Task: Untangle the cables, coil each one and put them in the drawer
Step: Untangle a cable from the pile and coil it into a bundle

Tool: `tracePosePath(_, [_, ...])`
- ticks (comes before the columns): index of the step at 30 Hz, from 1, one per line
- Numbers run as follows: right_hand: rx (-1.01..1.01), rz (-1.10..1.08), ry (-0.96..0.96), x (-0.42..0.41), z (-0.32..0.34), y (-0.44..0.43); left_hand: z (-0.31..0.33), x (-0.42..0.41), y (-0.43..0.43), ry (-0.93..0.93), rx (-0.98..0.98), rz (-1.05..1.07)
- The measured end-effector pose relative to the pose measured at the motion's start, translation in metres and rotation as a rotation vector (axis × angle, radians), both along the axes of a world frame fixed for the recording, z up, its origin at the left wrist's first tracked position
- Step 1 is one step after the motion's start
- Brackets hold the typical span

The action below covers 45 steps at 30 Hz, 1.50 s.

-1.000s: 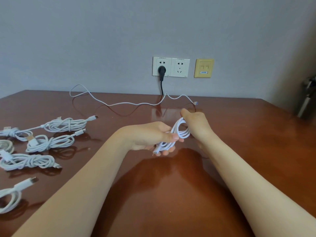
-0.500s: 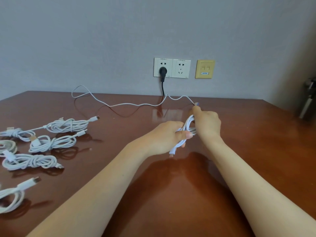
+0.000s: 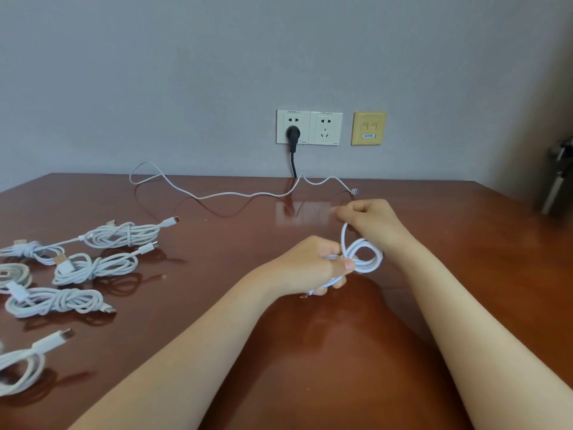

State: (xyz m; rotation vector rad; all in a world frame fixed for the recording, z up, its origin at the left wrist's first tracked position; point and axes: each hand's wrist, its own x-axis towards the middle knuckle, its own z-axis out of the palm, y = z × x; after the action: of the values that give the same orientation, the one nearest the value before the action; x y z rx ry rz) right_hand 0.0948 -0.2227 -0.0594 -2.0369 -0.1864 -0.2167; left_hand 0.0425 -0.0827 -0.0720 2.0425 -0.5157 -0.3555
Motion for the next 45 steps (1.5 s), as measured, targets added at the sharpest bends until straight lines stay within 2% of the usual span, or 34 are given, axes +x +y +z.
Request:
tracePosePath(3, [0.579, 0.323, 0.329, 0.000, 0.001, -0.009, 0.004, 0.001, 0.004, -0.021, -0.136, -0.019])
tracePosePath(4, [0.700, 0.413, 0.408, -0.002, 0.000, -0.009, 0.006, 0.002, 0.006, -0.042, -0.199, -0.015])
tracePosePath(5, [0.701, 0.489, 0.434, 0.001, -0.005, -0.007, 0.010, 0.003, 0.008, -0.068, -0.245, -0.002])
tracePosePath(8, [0.553, 0.491, 0.369, 0.000, -0.011, 0.010, 0.018, 0.005, 0.019, -0.129, -0.288, 0.099])
tracePosePath(11, [0.375, 0.398, 0.262, -0.005, -0.007, 0.024, 0.020, 0.013, 0.035, -0.203, -0.209, 0.264])
tracePosePath(13, [0.128, 0.339, 0.086, -0.011, -0.007, 0.034, 0.017, 0.018, 0.042, -0.279, -0.103, 0.379])
tracePosePath(15, [-0.155, 0.224, -0.153, -0.013, -0.008, 0.039, 0.013, 0.023, 0.043, -0.305, -0.104, 0.459])
tracePosePath(17, [-0.293, 0.156, -0.276, -0.016, -0.006, 0.040, 0.013, 0.024, 0.041, -0.285, -0.169, 0.483])
tracePosePath(20, [-0.341, 0.173, -0.325, -0.022, -0.006, 0.042, 0.013, 0.025, 0.041, -0.305, -0.210, 0.474])
tracePosePath(24, [-0.650, 0.242, -0.361, -0.032, -0.015, 0.055, 0.009, 0.026, 0.043, -0.279, -0.189, 0.525])
tracePosePath(27, [-0.891, 0.178, -0.562, -0.036, -0.008, 0.053, 0.008, 0.031, 0.044, -0.253, -0.193, 0.572])
tracePosePath(29, [-0.995, 0.181, -0.762, -0.038, -0.004, 0.052, 0.008, 0.034, 0.047, -0.248, -0.178, 0.613])
tracePosePath(30, [-1.010, 0.174, -0.790, -0.040, -0.002, 0.052, 0.009, 0.034, 0.048, -0.239, -0.152, 0.612])
tracePosePath(32, [-0.986, 0.156, -0.846, -0.039, 0.002, 0.050, 0.009, 0.032, 0.049, -0.221, -0.036, 0.545])
tracePosePath(35, [-0.909, 0.193, -0.756, -0.043, 0.008, 0.045, 0.010, 0.028, 0.046, -0.207, 0.067, 0.404])
tracePosePath(39, [-0.745, 0.174, -0.453, -0.037, 0.007, 0.037, 0.008, 0.026, 0.044, -0.141, -0.019, 0.327])
tracePosePath(43, [-0.460, 0.099, -0.369, -0.029, 0.007, 0.038, 0.007, 0.025, 0.044, -0.075, -0.156, 0.268])
tracePosePath(45, [-0.381, 0.069, -0.363, -0.027, 0.008, 0.038, 0.007, 0.025, 0.043, -0.080, -0.198, 0.229])
